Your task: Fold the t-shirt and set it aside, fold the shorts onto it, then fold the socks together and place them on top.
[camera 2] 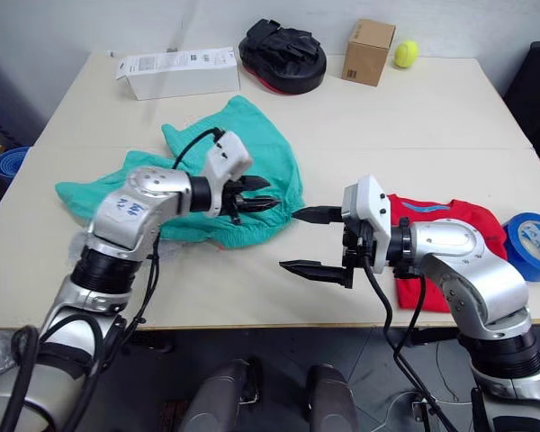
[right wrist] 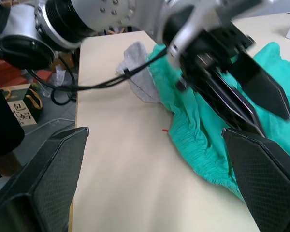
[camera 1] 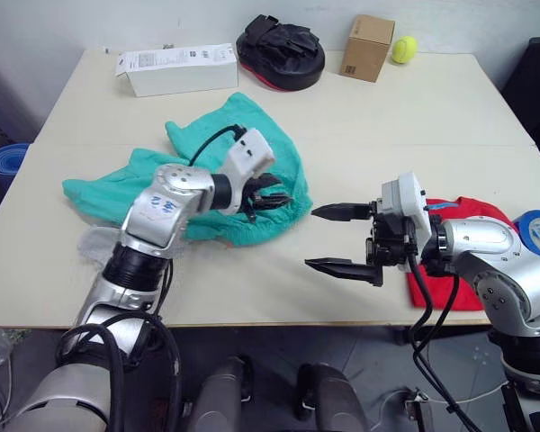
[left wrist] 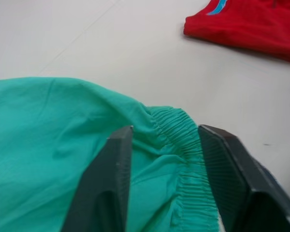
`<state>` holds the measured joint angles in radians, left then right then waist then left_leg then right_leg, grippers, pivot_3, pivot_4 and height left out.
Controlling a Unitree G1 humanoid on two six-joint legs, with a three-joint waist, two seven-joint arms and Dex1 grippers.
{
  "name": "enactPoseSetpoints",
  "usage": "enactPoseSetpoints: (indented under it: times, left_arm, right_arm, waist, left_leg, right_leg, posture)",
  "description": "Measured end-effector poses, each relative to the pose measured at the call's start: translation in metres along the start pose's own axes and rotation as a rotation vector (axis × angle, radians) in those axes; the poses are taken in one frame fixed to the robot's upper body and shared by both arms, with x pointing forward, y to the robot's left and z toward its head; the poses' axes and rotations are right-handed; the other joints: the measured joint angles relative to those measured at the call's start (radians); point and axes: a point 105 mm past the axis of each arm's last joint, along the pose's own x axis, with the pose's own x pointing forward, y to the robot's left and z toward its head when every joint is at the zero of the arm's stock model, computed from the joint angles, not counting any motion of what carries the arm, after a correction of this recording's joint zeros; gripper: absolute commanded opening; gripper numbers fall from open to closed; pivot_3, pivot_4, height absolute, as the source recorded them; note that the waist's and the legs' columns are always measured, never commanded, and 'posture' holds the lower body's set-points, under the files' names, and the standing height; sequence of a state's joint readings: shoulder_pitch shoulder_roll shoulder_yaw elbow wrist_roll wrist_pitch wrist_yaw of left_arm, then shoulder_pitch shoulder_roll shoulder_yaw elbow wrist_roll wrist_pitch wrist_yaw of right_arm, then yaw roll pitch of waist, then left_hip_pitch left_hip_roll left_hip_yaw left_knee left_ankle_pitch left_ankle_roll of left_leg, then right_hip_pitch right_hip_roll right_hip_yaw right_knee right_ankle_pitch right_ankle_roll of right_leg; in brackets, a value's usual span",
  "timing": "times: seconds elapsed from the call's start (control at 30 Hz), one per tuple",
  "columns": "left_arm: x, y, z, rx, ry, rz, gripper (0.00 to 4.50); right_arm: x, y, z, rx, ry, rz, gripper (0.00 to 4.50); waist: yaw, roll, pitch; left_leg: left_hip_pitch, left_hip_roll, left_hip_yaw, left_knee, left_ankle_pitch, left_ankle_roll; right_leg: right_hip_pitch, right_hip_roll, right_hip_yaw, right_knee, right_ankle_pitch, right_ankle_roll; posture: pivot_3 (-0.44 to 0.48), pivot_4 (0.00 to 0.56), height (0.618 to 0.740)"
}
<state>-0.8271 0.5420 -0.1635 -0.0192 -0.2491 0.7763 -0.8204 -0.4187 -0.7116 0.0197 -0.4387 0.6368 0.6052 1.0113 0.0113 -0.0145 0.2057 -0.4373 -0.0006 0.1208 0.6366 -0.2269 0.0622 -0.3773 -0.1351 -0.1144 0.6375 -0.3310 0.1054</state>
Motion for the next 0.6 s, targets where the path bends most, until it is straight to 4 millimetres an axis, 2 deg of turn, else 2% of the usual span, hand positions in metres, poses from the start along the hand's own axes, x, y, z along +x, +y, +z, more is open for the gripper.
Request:
enactPoseSetpoints:
  times: [0.1, 0.2, 0.37, 0.47, 0.6]
  left_arm:
    - [-0.046, 0.014, -0.011, 0.063, 0.056, 0.036, 4.48]
    - [-0.085, 0.018, -0.026, 0.128, 0.139, 0.021, 4.48]
    - [-0.129, 0.010, -0.056, 0.188, 0.289, -0.057, 4.48]
    - [-0.139, 0.003, -0.067, 0.161, 0.325, -0.078, 4.48]
    - [-0.123, -0.009, -0.057, 0.211, 0.260, -0.064, 4.48]
  right_arm:
    - [0.010, 0.004, -0.008, -0.012, 0.028, 0.025, 4.50]
    - [0.021, 0.008, -0.010, -0.032, 0.029, 0.053, 4.50]
    - [0.043, 0.010, -0.011, -0.092, 0.026, 0.101, 4.50]
    - [0.044, 0.005, -0.017, -0.079, 0.041, 0.091, 4.50]
    - [0.044, 0.005, -0.016, -0.081, 0.034, 0.101, 4.50]
  waist:
    - [-0.015, 0.000, 0.000]
    - [-0.018, 0.000, 0.000]
    - [-0.015, 0.000, 0.000]
    - [-0.009, 0.000, 0.000]
    - [-0.010, 0.000, 0.000]
  left_leg:
    - [0.001, 0.001, 0.000, -0.002, 0.000, -0.001]
    - [0.002, 0.000, 0.000, -0.003, 0.000, -0.002]
    - [0.001, -0.001, 0.000, -0.005, -0.004, -0.007]
    - [0.000, -0.002, -0.001, -0.005, -0.004, -0.007]
    - [0.000, -0.002, -0.001, -0.005, -0.004, -0.007]
  right_leg:
    - [0.000, 0.000, 0.000, 0.000, 0.000, 0.000]
    - [-0.001, 0.000, 0.000, 0.000, 0.000, 0.000]
    - [-0.002, -0.001, 0.001, -0.002, 0.000, -0.001]
    - [-0.002, -0.003, 0.000, -0.002, 0.000, -0.001]
    - [-0.002, -0.003, 0.000, -0.001, 0.000, 0.000]
  posture:
    - [0.000, 0.150, 0.740]
    - [0.000, 0.150, 0.740]
    - [0.000, 0.150, 0.740]
    - [0.000, 0.150, 0.740]
    - [0.000, 0.150, 0.740]
